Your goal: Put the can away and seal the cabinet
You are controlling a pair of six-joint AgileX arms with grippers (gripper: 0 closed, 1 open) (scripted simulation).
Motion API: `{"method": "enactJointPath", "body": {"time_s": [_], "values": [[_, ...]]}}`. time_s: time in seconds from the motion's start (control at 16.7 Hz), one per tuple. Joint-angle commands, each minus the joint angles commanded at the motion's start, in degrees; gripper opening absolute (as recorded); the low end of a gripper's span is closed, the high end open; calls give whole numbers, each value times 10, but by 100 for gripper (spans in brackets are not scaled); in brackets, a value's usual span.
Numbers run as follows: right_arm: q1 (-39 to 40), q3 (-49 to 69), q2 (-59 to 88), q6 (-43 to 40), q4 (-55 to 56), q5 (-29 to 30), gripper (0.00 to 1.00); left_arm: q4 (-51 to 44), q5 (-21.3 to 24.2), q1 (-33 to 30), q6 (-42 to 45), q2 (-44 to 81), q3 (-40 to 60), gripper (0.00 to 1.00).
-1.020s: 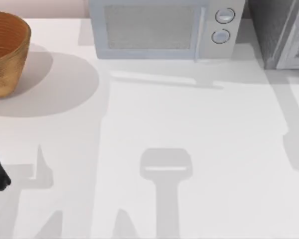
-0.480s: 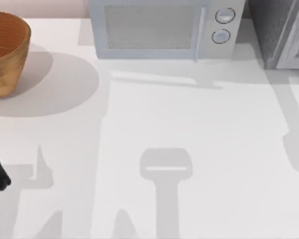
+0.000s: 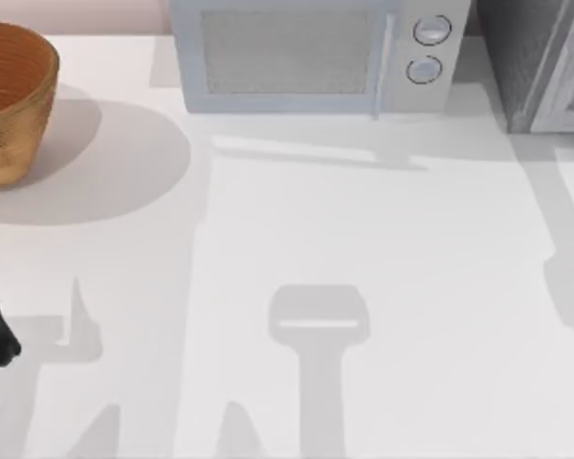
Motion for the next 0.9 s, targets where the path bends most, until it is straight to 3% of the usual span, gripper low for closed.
{"method": "enactJointPath", "body": {"time_s": [0.6,0.9], "values": [[1,-6,-5,-1,3,-1,100,0,0,0,0,0,0,100],[-2,-123,-116,-12,55,-22,100,0,0,0,0,0,0,100]]}}
